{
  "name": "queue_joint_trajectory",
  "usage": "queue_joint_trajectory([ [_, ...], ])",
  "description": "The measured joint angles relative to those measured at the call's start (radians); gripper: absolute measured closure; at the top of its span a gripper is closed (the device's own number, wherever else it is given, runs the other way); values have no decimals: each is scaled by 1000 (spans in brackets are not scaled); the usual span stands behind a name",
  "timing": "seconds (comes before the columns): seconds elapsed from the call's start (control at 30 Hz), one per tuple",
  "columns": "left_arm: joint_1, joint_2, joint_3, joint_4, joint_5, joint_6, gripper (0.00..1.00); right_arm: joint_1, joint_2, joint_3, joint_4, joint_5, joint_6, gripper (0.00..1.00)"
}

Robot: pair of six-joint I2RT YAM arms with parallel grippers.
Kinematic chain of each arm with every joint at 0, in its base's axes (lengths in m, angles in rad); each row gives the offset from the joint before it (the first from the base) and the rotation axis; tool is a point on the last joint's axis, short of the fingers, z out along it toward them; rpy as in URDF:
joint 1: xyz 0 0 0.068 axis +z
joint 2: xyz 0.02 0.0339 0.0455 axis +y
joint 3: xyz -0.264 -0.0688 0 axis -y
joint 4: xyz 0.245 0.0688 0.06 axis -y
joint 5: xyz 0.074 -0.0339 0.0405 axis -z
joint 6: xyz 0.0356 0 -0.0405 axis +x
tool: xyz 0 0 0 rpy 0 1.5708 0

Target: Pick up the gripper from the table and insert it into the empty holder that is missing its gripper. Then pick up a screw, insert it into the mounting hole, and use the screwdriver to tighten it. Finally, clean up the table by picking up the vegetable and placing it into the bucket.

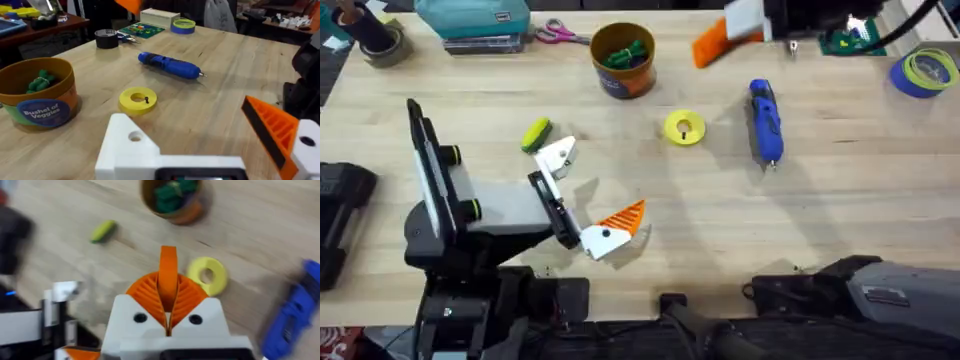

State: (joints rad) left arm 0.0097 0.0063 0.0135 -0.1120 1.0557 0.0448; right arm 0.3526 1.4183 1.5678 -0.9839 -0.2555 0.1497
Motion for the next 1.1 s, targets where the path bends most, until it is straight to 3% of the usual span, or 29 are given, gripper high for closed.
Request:
queue_joint_trajectory([
  [0.1, 0, 0, 0, 0, 0, 0, 15, -23, -28, -46, 118, -156, 0, 992],
  [0.13, 0, 0, 0, 0, 0, 0, 15, -62, -64, -156, 270, -347, 6, 992],
  [0.17, 0, 0, 0, 0, 0, 0, 15, -77, -71, -197, 318, -410, 14, 992],
  [0.37, 0, 0, 0, 0, 0, 0, 15, -150, -68, -440, 600, -750, 103, 992],
  [0.5, 0, 0, 0, 0, 0, 0, 15, -157, -46, -595, 817, -917, 207, 992],
  [0.77, 0, 0, 0, 0, 0, 0, 15, -154, 13, -778, 1079, -1100, 419, 992],
  [1.1, 0, 0, 0, 0, 0, 0, 15, -69, 153, -812, 1442, -1192, 672, 992],
])
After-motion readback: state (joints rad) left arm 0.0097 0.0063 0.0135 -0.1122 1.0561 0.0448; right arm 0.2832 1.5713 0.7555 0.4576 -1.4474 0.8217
